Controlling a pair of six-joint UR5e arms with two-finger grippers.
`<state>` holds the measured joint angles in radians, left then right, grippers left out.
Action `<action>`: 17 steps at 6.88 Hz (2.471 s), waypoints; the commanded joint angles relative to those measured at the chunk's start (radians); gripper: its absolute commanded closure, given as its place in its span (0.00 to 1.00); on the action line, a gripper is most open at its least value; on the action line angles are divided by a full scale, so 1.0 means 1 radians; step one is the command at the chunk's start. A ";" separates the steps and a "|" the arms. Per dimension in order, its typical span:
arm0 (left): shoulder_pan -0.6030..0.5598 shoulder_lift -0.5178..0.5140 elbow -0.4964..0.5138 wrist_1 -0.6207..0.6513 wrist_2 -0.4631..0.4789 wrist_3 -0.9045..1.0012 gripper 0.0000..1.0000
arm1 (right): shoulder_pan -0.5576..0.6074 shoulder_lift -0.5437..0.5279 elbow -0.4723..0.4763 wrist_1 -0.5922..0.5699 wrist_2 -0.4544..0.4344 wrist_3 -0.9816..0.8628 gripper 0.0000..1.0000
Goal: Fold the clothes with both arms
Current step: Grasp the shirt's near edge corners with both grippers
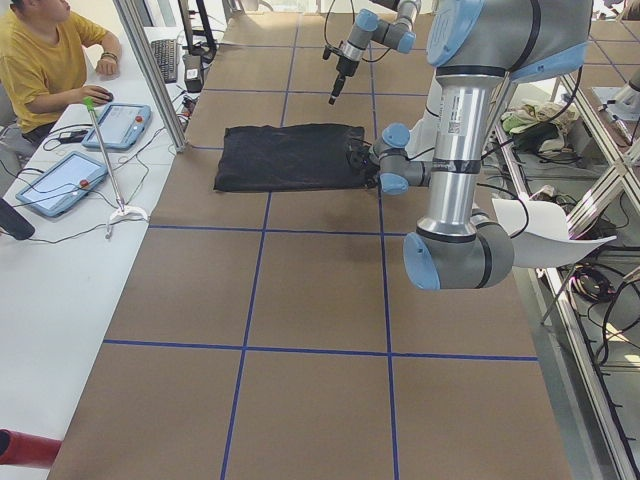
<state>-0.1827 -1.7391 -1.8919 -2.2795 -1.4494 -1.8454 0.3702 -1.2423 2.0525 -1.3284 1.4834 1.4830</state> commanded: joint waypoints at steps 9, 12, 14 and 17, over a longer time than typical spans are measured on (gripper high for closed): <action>0.005 -0.005 0.007 -0.002 0.006 0.002 1.00 | -0.091 0.021 -0.089 0.002 -0.103 0.087 0.02; 0.005 -0.007 0.000 -0.002 0.006 0.000 1.00 | -0.103 0.020 -0.194 0.143 -0.176 0.102 0.03; 0.005 -0.007 -0.001 -0.003 0.006 0.000 1.00 | -0.102 0.024 -0.257 0.195 -0.207 0.099 0.08; 0.005 -0.007 -0.001 -0.003 0.007 0.000 1.00 | -0.102 0.029 -0.282 0.195 -0.236 0.099 0.24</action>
<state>-0.1790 -1.7461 -1.8928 -2.2825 -1.4425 -1.8454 0.2679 -1.2152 1.7772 -1.1345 1.2579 1.5816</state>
